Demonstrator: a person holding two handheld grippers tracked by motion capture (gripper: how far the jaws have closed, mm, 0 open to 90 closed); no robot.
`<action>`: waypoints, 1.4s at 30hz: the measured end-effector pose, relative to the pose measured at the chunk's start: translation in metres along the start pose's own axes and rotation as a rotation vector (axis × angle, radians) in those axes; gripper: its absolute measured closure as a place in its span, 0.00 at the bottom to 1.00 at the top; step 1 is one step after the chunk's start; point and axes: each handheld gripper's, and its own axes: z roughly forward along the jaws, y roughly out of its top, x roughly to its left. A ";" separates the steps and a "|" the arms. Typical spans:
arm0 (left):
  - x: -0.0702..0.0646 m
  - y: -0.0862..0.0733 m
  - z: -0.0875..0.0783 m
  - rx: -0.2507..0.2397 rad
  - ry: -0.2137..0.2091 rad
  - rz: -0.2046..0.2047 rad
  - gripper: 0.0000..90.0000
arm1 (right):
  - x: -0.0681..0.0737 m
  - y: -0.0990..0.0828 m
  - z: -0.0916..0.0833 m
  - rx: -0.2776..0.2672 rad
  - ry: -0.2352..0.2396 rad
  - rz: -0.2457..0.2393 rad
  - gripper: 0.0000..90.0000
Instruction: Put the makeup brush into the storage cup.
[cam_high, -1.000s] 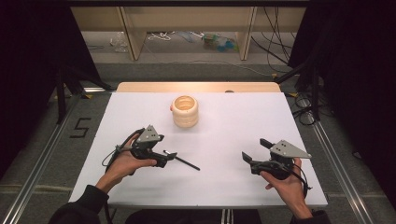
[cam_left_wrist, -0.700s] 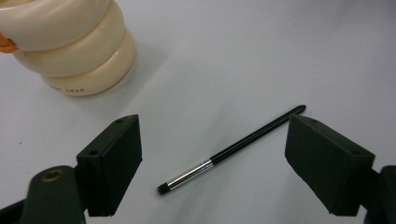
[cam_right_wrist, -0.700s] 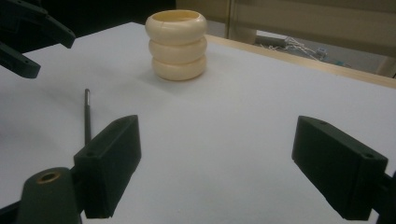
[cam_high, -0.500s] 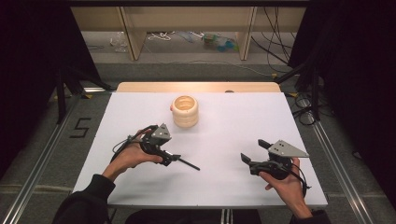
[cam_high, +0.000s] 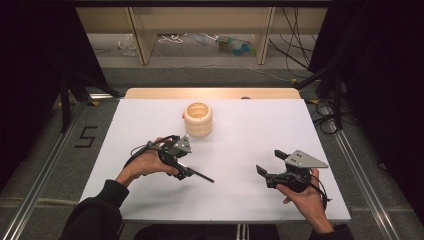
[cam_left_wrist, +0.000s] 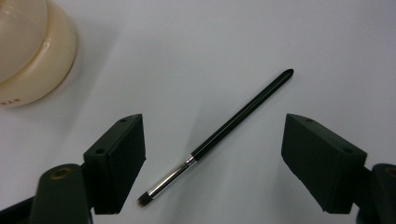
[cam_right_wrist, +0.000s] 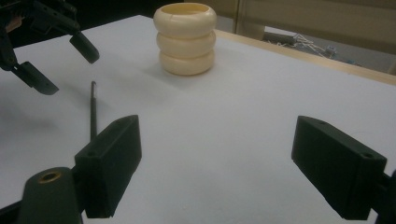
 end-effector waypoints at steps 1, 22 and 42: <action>0.000 0.001 0.001 0.001 -0.007 0.000 0.24 | 0.000 0.000 0.000 0.004 0.001 0.000 0.19; 0.004 0.010 0.018 0.153 -0.049 0.107 0.27 | 0.002 0.001 0.001 0.033 0.018 -0.016 0.19; 0.009 0.013 0.028 0.239 -0.063 0.162 0.38 | 0.002 0.000 0.005 0.058 0.038 -0.023 0.19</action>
